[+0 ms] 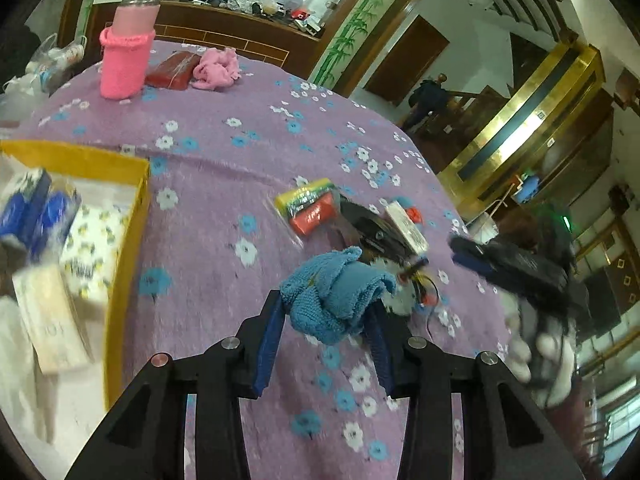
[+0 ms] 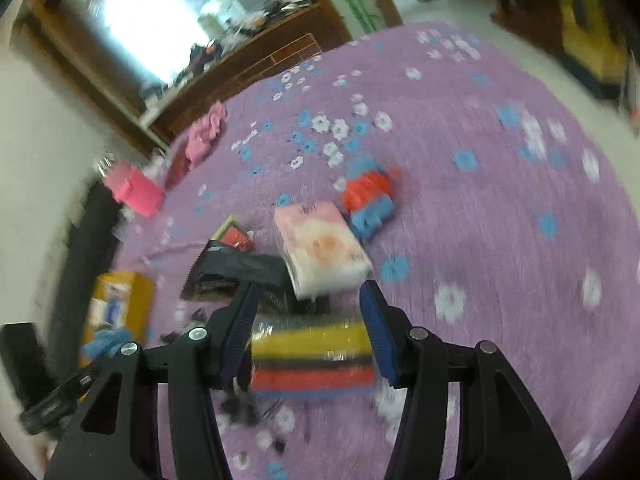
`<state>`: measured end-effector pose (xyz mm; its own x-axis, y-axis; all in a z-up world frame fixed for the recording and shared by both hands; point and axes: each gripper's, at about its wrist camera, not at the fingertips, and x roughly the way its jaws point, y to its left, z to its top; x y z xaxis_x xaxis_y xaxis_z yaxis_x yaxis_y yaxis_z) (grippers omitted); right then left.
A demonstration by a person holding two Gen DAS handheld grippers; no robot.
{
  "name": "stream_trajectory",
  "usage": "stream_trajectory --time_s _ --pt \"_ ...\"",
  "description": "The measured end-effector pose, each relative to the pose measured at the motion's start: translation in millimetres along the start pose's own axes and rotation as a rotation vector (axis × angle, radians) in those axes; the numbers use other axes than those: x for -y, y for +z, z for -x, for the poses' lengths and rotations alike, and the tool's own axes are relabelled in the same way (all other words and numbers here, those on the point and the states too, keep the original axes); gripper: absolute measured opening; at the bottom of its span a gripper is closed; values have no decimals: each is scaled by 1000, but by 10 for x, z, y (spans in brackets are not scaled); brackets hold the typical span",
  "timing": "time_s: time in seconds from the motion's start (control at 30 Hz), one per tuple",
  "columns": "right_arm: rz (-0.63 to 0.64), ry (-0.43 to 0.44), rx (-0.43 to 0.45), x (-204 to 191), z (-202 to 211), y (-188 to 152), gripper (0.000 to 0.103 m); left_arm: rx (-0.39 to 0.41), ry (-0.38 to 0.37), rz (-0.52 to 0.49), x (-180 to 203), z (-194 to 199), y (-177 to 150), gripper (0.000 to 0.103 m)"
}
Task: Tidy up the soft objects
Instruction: 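Hold blue cloth in left tool while right tool grasps pink-wrapped tissue pack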
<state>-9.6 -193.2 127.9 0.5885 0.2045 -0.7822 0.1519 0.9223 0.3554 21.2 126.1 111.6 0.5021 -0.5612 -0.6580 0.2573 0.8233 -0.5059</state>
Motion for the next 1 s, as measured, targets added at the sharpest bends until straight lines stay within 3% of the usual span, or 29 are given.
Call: stream_trajectory --time_s 0.17,0.37,0.43,0.53,0.77,1.0 --pt "149 -94 -62 -303 -358 202 51 -15 -28 13 -81 63 -158 39" --pt "195 -212 -143 -336 -812 330 51 6 -5 5 -96 195 -245 39" --pt "199 -265 -138 -308 -856 352 35 18 -6 7 -104 248 -259 39" --pt "159 -248 -101 -269 -731 390 21 37 -8 18 -133 342 -298 39" --pt "114 -229 -42 -227 -347 323 20 71 -19 38 -217 555 -411 39" --pt "107 -107 20 -497 203 125 20 136 2 45 -350 1020 -593 39"
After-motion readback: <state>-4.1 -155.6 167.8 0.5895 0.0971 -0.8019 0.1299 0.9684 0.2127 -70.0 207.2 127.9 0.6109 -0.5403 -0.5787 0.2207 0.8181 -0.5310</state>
